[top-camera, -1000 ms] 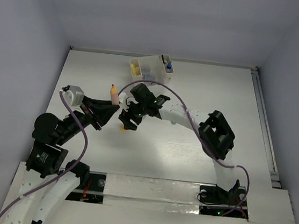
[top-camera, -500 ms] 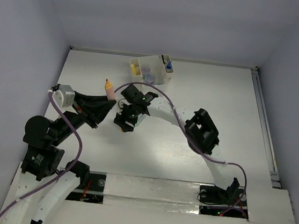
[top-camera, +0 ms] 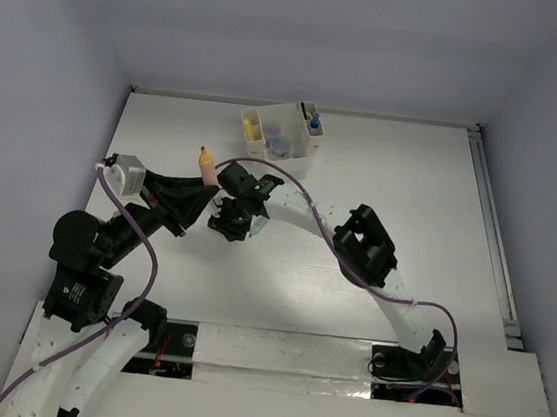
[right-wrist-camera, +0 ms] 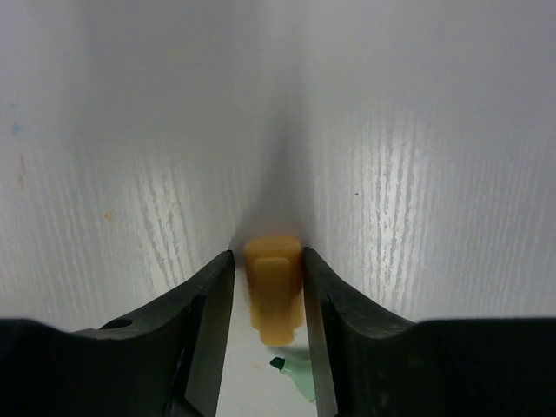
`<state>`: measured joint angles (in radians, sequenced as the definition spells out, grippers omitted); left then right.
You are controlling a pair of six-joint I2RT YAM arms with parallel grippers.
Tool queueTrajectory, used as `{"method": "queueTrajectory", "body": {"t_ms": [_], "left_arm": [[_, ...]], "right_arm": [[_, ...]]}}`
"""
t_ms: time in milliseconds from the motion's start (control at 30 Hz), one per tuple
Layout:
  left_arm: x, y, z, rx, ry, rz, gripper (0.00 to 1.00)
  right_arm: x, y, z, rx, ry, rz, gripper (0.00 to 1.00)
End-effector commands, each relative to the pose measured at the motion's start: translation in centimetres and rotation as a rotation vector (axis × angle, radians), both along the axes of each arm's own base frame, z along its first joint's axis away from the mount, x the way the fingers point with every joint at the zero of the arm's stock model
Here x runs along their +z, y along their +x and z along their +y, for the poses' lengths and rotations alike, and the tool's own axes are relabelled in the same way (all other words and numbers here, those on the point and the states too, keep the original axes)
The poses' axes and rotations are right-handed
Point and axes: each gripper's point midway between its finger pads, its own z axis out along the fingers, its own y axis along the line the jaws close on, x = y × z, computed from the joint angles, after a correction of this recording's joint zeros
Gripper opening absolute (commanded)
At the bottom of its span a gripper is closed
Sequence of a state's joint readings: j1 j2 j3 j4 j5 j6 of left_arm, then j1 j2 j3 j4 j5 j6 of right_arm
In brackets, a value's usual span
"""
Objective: Sort the stationery into containers
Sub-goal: Close the pen cap on the pen.
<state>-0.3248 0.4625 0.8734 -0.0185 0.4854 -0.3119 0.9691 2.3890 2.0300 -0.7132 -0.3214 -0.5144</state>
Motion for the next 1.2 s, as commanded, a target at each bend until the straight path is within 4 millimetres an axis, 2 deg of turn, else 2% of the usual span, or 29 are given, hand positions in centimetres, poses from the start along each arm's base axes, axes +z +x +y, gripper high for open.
{"method": "queueTrajectory", "body": {"t_ms": [0,33,200,233,333,400,467,500,633,667,700,733,767,800,867,900,967,1000,1033,1167], "left_arm": [[0.8,0.3,0.1,0.011,-0.012,-0.046,0.0],[0.8,0.3,0.1,0.011,-0.01,-0.046,0.0],[0.1,0.5,0.3,0.028,-0.007,-0.031,0.0],[-0.1,0.5,0.3,0.031,-0.008,-0.026,0.0],[-0.9,0.9,0.3,0.034,-0.005,-0.007,0.0],[-1.5,1.2,0.5,0.051,-0.001,0.013,0.0],[-1.8,1.4,0.9,0.078,0.007,0.012,0.0],[-1.8,1.4,1.2,0.096,0.008,0.011,0.0],[-2.6,1.7,2.6,0.181,0.011,0.029,0.0],[-2.8,1.7,2.6,0.185,0.013,0.034,0.0],[-3.1,1.8,2.7,0.188,0.016,0.043,0.0],[-3.5,1.9,2.7,0.191,0.018,0.052,0.0],[-4.1,2.0,2.7,0.193,0.024,0.067,0.0],[-4.5,2.2,2.7,0.198,0.027,0.079,0.0],[-5.9,2.6,3.0,0.221,0.029,0.114,0.0],[-6.3,2.8,3.0,0.225,0.029,0.125,0.0],[-7.5,3.1,2.9,0.228,0.032,0.16,0.0],[-7.8,3.2,2.9,0.232,0.034,0.17,0.0],[-8.2,3.4,3.1,0.245,0.042,0.18,0.0],[-9.5,4.2,3.2,0.262,0.07,0.22,0.0]], "right_arm": [[-2.0,-0.3,-0.4,-0.003,-0.055,-0.006,0.41],[-2.2,-0.1,-0.6,-0.019,-0.067,-0.013,0.33],[-2.5,0.2,-1.1,-0.053,-0.073,-0.031,0.15],[-2.6,0.2,-1.1,-0.066,-0.071,-0.031,0.07],[-1.8,0.4,-0.7,-0.105,-0.032,-0.038,0.0],[-1.2,1.0,0.0,-0.144,0.018,-0.062,0.0],[1.1,2.2,0.5,-0.236,0.081,-0.103,0.0],[2.7,3.0,1.6,-0.272,0.154,-0.128,0.0],[9.9,3.8,2.9,-0.454,0.394,-0.116,0.0],[11.9,3.9,2.1,-0.5,0.434,-0.138,0.0],[13.6,4.3,2.2,-0.526,0.491,-0.152,0.0],[14.7,5.0,1.4,-0.612,0.52,-0.167,0.0],[14.8,5.0,0.6,-0.662,0.528,-0.171,0.0],[17.8,5.3,0.0,-0.701,0.602,-0.197,0.0],[19.2,6.5,-2.4,-0.856,0.626,-0.25,0.0],[21.3,6.6,-3.5,-0.908,0.688,-0.267,0.0],[23.7,6.9,-5.1,-0.995,0.765,-0.287,0.0],[24.5,6.7,-5.6,-1.013,0.814,-0.286,0.0],[27.2,6.2,-6.4,-1.028,0.889,-0.277,0.0],[32.2,5.3,-7.6,-1.048,1.036,-0.239,0.0]]}}
